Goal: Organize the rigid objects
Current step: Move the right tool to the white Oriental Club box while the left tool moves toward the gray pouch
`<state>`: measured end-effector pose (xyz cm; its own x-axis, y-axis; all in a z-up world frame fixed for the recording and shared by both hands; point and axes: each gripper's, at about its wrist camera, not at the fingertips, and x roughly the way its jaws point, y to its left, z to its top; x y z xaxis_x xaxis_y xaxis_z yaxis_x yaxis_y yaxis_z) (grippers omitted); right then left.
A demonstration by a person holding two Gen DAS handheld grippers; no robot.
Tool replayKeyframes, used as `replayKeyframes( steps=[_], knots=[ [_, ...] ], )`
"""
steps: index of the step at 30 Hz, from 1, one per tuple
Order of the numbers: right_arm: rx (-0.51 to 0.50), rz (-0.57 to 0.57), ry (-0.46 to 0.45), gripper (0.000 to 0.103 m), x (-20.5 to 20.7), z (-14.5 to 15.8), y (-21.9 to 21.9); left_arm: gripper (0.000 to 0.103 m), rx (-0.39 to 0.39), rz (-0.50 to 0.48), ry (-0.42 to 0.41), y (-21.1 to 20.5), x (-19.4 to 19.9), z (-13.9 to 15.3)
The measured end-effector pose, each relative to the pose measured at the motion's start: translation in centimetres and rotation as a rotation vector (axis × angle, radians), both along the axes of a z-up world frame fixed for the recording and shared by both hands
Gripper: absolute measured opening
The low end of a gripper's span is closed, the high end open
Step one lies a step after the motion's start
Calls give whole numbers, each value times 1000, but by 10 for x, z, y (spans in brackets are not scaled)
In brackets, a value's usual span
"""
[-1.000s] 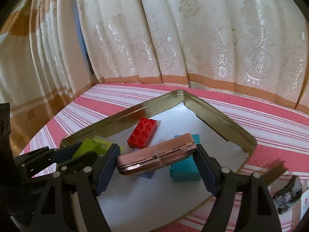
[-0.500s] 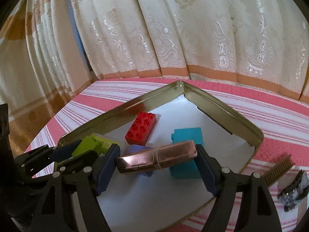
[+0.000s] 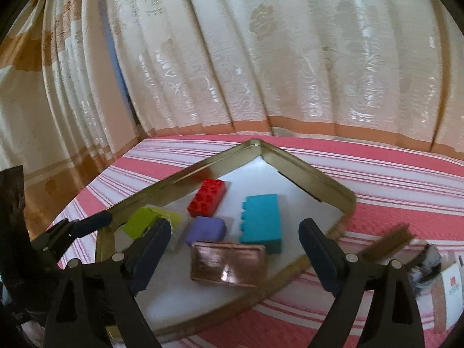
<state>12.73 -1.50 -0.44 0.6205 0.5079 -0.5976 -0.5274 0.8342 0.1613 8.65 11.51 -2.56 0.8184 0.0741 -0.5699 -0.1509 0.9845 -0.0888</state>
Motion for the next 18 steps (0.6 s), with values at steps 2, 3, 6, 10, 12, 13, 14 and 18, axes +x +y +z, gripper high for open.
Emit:
replayKeyframes(
  steps=[2,3,6,10,12,13,14,18],
  knots=[
    [-3,-11,-5,92,-3,0,-7,94,8,3,5,-6,-1,2],
    [6,-19,-4,92,-6,1,-15,94,15,6,6,-10,-2,3],
    [13,-51,-11,92,-14,4,-36,94,26,-9,-7,-26,-5,6],
    [11,-102,-45,92,-28,10,-72,94,27,-38,-19,-47,-7,10],
    [4,-131,-61,92,-31,10,-90,94,27,-55,-22,-59,-5,12],
    [-7,-162,-74,92,-33,11,-105,94,27,-67,-22,-67,-4,12],
    [-13,-182,-80,92,-34,11,-114,94,26,-77,-20,-74,-2,12],
    [-11,-286,-75,92,-36,7,-165,94,20,-119,1,-107,5,5]
  ],
)
